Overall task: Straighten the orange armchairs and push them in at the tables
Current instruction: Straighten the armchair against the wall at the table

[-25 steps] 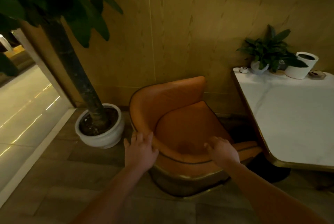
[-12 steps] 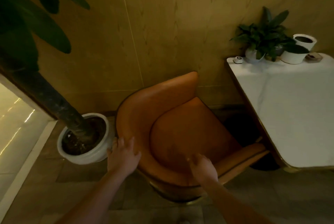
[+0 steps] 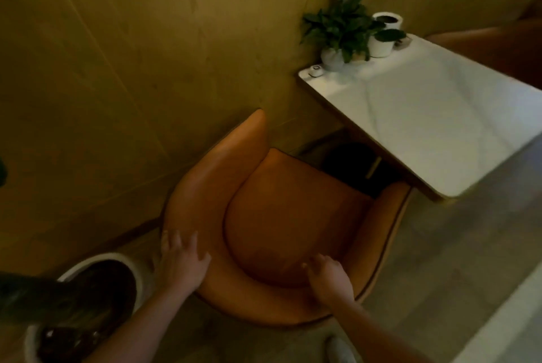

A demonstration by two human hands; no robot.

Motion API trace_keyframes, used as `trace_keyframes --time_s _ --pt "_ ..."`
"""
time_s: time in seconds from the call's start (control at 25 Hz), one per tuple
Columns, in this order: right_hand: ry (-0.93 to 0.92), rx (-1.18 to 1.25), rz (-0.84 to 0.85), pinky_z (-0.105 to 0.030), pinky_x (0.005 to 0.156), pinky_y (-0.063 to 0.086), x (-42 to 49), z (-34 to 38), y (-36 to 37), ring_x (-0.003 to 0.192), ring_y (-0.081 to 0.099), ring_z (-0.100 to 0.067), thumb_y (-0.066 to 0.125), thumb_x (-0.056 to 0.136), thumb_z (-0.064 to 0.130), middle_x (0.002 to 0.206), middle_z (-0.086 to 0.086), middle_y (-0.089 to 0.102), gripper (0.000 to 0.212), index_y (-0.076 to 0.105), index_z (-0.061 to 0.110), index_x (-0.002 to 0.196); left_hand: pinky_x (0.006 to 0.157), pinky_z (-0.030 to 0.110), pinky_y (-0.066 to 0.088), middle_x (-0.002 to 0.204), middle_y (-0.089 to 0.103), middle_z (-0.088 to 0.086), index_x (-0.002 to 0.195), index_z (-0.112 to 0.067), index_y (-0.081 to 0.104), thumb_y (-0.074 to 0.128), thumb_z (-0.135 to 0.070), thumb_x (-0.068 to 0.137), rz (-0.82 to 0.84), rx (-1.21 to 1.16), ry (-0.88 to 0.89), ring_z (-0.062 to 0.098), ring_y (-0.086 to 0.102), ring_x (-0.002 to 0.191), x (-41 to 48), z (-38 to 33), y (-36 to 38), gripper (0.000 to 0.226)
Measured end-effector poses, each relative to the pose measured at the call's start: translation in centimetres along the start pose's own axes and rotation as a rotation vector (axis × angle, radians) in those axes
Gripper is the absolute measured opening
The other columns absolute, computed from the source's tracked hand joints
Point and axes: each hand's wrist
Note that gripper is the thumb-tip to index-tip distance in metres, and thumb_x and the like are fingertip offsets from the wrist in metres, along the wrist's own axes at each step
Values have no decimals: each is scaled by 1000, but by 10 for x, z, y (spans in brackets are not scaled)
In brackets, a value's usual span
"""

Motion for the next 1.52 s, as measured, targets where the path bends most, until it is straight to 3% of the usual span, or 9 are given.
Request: trace_keyframes --time_s 0.12,0.24,0.4,0.56,0.72,0.92,1.2,1.4,1.52 --pt "128 10 -82 -35 99 46 -22 5 23 122 52 -18 45 101 46 132 4 56 39 56 26 133 121 49 16 163 12 15 155 -26 25 43 -53 97 12 -16 126 37 0 150 16 26 6 66" --pt "136 -43 -135 -37 104 43 -39 4 39 118 55 -19 47 100 46 125 3 63 35 64 25 123 120 48 17 162 12 15 153 -25 31 45 -51 97 6 -39 178 38 2 149 18 32 11 63" --pt "145 -135 -173 -45 121 20 -47 13 50 130 48 -16 42 100 51 126 7 64 38 68 30 118 120 51 15 164 6 11 153 -30 29 45 -57 96 20 -56 153 37 -5 150 16 24 12 65" --pt "171 -151 -163 -45 124 2 -46 25 61 138 38 -10 32 98 62 128 16 64 51 69 35 119 121 56 12 165 1 4 152 -35 28 47 -61 92 21 -65 54 33 -14 150 14 10 18 68" --pt "109 -197 -218 -37 122 14 -46 25 66 131 47 -6 30 98 58 119 16 69 51 73 33 111 120 55 13 165 5 2 151 -37 29 54 -62 87 -56 -66 -1 32 -11 150 15 4 24 73" --pt "42 -245 -251 -31 107 38 -40 26 64 101 62 -7 31 96 51 94 11 73 50 75 28 90 120 56 13 166 2 3 152 -42 22 46 -68 87 -67 16 -19 35 -10 150 15 -2 23 74" --pt "123 -200 -349 -29 94 42 -10 64 69 92 60 -11 43 98 47 87 6 71 41 74 27 83 121 57 -4 166 1 11 156 -39 16 30 -71 90 -69 171 141 44 -11 148 71 2 -7 74" --pt "222 -204 -391 -30 82 43 3 75 73 86 60 -14 50 93 47 79 3 69 37 71 25 72 121 55 2 167 7 6 153 -43 23 32 -70 90 -78 168 213 46 -9 148 92 3 -12 69" --pt "234 -152 -426 -30 83 43 7 80 78 87 61 -14 52 93 45 79 2 70 37 72 23 70 121 54 3 167 7 3 151 -45 26 32 -71 89 -82 166 225 45 -9 148 102 3 -12 68"
Point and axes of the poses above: each hand's wrist, its own x-axis towards the middle knuckle, its own y-axis out of the palm, z = x × y
